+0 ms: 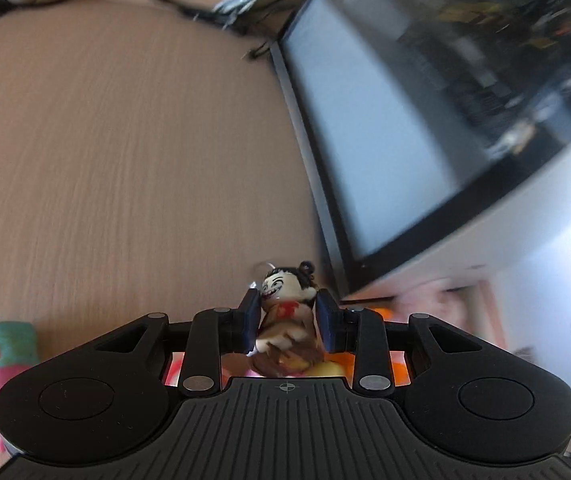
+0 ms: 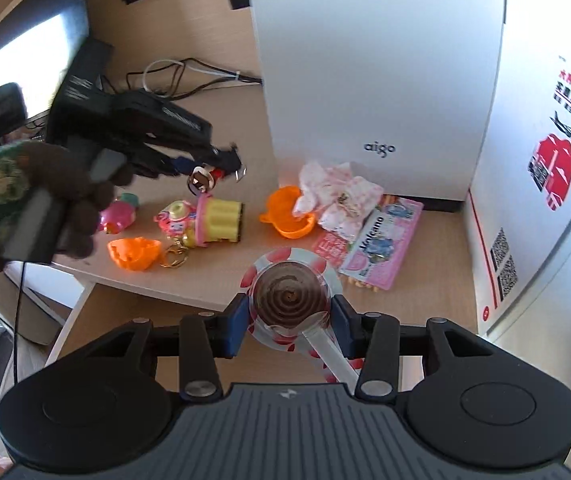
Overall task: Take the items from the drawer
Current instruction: 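Set figure on desktop with left tool while right tool sets lollipop toy there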
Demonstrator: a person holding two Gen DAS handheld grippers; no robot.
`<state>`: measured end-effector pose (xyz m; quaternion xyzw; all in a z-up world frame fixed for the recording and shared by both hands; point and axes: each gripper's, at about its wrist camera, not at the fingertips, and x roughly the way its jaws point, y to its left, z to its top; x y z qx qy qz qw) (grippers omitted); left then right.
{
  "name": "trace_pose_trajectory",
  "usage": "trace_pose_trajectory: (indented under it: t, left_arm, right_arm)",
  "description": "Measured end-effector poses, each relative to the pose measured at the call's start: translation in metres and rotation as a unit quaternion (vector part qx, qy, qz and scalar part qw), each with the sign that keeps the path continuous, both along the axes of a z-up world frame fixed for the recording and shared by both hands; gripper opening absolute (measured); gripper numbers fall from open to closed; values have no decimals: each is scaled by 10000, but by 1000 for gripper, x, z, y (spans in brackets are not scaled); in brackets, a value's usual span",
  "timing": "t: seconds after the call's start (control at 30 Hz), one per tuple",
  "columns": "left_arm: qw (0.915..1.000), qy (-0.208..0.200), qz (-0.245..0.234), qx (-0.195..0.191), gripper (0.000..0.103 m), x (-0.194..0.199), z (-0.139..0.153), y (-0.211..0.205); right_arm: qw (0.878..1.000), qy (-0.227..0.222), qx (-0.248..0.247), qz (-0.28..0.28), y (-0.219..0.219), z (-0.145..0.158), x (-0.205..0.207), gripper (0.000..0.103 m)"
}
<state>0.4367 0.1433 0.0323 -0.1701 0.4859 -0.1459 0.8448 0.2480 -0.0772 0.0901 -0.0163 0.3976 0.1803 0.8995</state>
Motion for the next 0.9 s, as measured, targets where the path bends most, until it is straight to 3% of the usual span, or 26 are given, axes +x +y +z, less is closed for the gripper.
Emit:
trace_pose_trajectory:
  t: [0.07,0.2,0.3,0.47,0.6,0.73,0.9]
  left_arm:
    - [9999,33,73,120,32,5,-9,-3]
    - [9995,-78,315,-52,32,8,-7,5]
    - [9983,-344,412,-214,32,0,8,15]
    - [9952,-873,444,-90,32,-27,42,30]
    - [9924,-1113,494,-166,32,-69,59,48]
    - [9914,-1137,563,-325,32,-116,63,68]
    - [9942,-949,496,-121,32,-165,45,76]
  right_arm:
    - [10000,3,-13,-22,-2,-3,1,44]
    - [10000,9,-63,-32,-3,-8,4,44]
    - [9997,-76,-225,35,2,-9,3,44]
    - [9950,-505,-734,446,28,-5,2,44]
    - [9799,-998,-1290,1145,65,-7,2,44]
    - [9651,-883,-1509,1947,96,-25,13,44]
    - [9274,-943,-2280,2812,129,-60,21,44]
